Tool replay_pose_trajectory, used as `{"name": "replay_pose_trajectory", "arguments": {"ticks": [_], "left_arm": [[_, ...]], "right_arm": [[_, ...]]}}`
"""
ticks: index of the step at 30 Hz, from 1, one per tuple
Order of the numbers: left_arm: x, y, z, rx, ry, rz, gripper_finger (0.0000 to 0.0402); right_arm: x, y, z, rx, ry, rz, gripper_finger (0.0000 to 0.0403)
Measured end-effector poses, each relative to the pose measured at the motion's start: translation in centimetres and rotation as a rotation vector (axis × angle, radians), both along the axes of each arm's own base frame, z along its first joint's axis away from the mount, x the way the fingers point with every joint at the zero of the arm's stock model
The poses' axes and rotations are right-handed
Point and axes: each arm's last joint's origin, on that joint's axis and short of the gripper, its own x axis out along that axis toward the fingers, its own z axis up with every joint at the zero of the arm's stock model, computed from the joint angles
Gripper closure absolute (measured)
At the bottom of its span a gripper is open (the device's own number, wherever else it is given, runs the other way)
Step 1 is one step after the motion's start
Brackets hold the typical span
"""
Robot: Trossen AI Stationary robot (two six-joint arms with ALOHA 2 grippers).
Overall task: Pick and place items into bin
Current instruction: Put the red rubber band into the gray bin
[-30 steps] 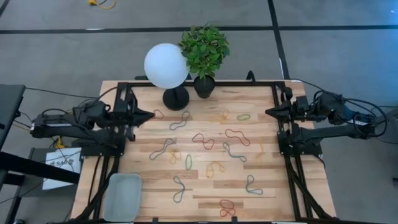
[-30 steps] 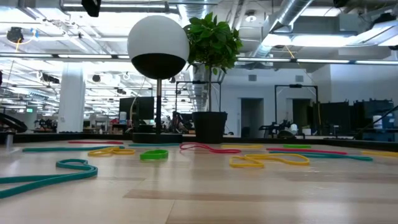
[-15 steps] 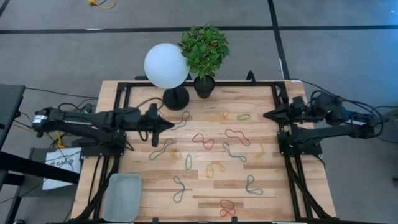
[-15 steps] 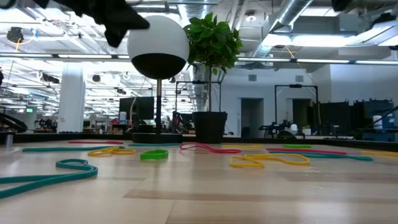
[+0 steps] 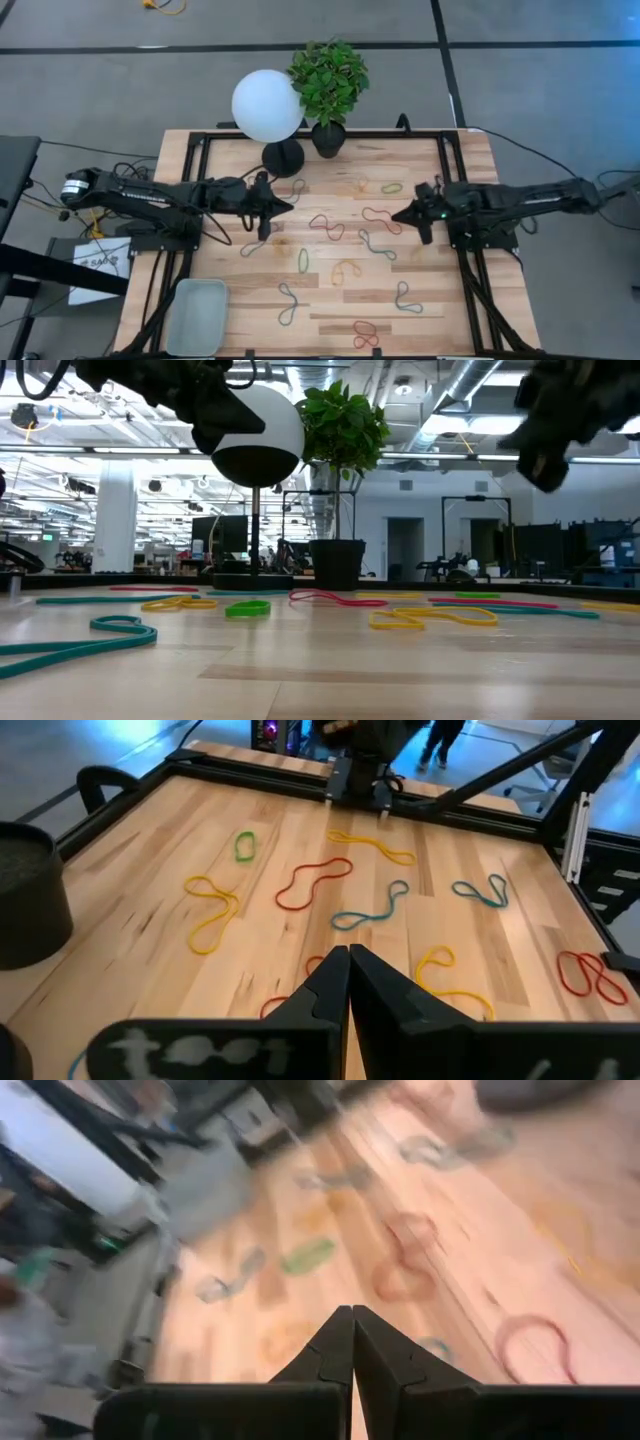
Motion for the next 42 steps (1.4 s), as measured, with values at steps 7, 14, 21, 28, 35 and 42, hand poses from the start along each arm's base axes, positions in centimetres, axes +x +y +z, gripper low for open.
{"name": "replay_pose_trajectory", "arguments": {"ticks": [7,14,21,28,35,42], "left_arm": [[0.0,0.0,-0.1,-0.033,0.003,0.025,0.0401],[0.0,0.1,-0.1,0.010,0.011,0.018,0.0401],[0.0,0.1,-0.1,0.018,0.014,0.021,0.0401],[-0.1,0.3,-0.1,0.046,0.015,0.073,0.0401],[-0.1,0.4,-0.1,0.061,0.021,0.114,0.0401],[-0.2,0.4,-0.4,0.122,0.057,0.090,0.0401]], "right_arm": [[1.3,-0.1,-1.2,-0.044,0.047,-0.059,0.0403],[2.4,-0.1,-1.7,-0.059,0.066,-0.072,0.0403],[3.0,-0.1,-2.8,-0.078,0.138,-0.089,0.0403],[3.6,-0.2,-3.9,-0.103,0.217,-0.113,0.0403],[4.2,-0.3,-5.2,-0.140,0.298,-0.154,0.0403],[5.1,-0.4,-5.6,-0.165,0.274,-0.208,0.0403]]}}
